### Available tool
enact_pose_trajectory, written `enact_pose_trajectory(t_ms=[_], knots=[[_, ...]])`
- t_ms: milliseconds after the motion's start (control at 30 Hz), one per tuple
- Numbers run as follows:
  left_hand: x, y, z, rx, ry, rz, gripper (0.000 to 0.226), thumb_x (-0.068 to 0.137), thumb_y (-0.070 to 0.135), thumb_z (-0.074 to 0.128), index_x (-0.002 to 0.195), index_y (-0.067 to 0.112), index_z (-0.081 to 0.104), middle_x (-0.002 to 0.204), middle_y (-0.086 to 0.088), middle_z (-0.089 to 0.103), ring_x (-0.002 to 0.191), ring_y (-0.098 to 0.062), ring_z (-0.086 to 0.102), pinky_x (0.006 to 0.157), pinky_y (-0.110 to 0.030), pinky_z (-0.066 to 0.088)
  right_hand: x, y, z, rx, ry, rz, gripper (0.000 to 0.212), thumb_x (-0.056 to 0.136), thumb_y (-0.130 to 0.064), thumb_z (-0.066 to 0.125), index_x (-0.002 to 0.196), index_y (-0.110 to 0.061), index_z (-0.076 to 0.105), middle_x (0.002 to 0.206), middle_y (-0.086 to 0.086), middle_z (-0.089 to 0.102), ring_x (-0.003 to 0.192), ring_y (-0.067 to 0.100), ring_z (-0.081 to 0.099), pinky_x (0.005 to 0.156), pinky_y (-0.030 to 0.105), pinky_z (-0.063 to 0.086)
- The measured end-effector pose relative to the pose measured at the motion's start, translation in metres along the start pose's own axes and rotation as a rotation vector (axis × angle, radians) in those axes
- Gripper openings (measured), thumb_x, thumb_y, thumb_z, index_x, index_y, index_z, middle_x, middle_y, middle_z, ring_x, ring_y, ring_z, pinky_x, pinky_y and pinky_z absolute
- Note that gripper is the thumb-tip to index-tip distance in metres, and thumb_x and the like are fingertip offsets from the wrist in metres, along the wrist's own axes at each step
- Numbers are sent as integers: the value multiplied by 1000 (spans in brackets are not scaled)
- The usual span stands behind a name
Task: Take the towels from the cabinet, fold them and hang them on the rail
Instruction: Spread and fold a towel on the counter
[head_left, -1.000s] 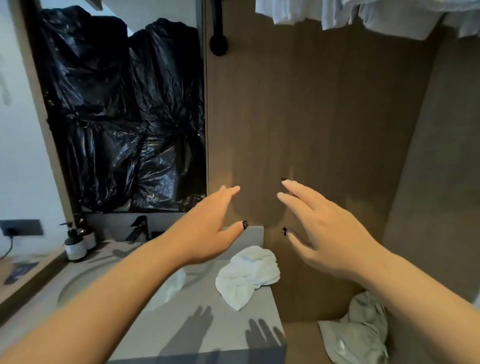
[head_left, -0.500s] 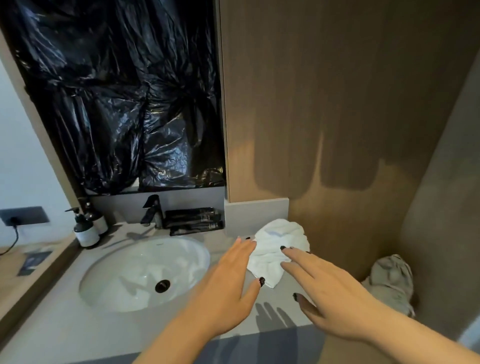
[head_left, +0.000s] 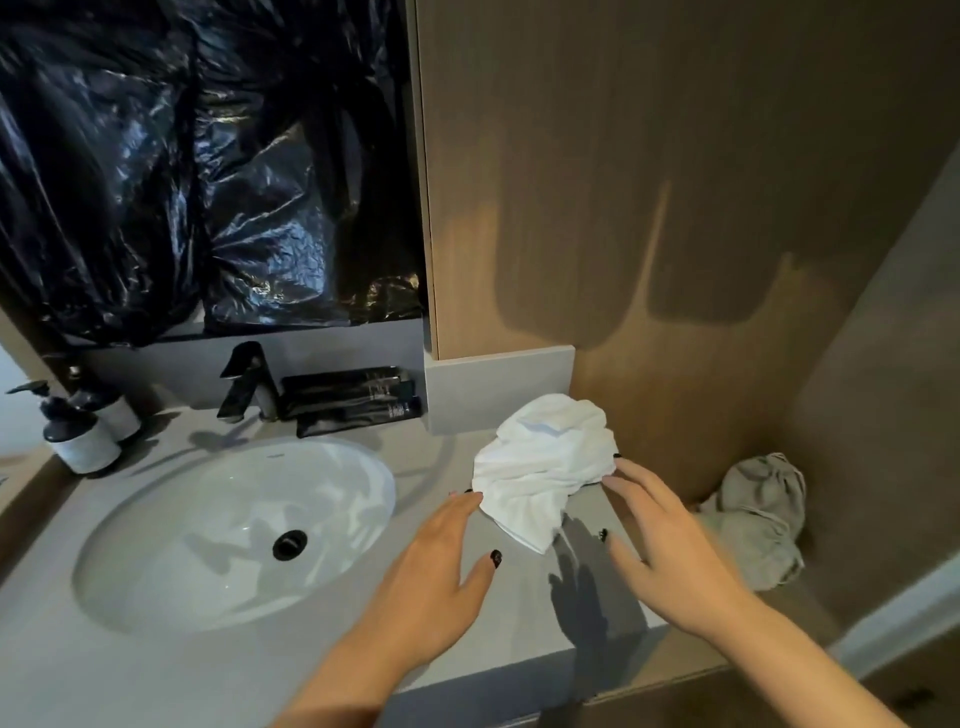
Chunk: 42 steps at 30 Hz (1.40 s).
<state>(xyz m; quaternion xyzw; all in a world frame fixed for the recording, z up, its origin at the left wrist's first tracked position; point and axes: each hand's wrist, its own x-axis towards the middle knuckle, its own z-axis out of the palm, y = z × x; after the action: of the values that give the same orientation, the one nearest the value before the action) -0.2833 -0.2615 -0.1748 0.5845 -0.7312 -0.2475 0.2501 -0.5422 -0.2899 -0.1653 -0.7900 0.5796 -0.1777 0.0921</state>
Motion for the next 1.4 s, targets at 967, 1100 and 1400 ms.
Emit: enact_pose_trajectory(t_ms=[967, 1100, 1400], knots=[[132, -63, 181, 37, 392, -499, 75, 92, 52, 26, 156, 17, 12, 159, 10, 9, 147, -4, 7, 120, -26, 12, 89, 103, 173, 60, 86, -150, 54, 98, -37, 35, 143, -11, 50, 155, 23, 32, 143, 39, 28, 122, 46, 10], [132, -66, 187, 154, 385, -504, 76, 93, 50, 22, 156, 9, 10, 163, -2, 4, 151, -14, -11, 121, -31, -9, 88, 105, 182, 62, 37, -140, 55, 101, -41, 25, 150, -17, 36, 160, 19, 22, 148, 36, 21, 116, 50, 23], [131, -69, 188, -65, 541, -395, 60, 87, 35, 45, 144, 22, 31, 129, 17, 34, 120, -8, 38, 107, -36, 37, 90, 107, 191, -12, 94, -143, 56, 95, -35, 36, 148, -16, 40, 159, 21, 24, 147, 39, 23, 106, 60, 36]])
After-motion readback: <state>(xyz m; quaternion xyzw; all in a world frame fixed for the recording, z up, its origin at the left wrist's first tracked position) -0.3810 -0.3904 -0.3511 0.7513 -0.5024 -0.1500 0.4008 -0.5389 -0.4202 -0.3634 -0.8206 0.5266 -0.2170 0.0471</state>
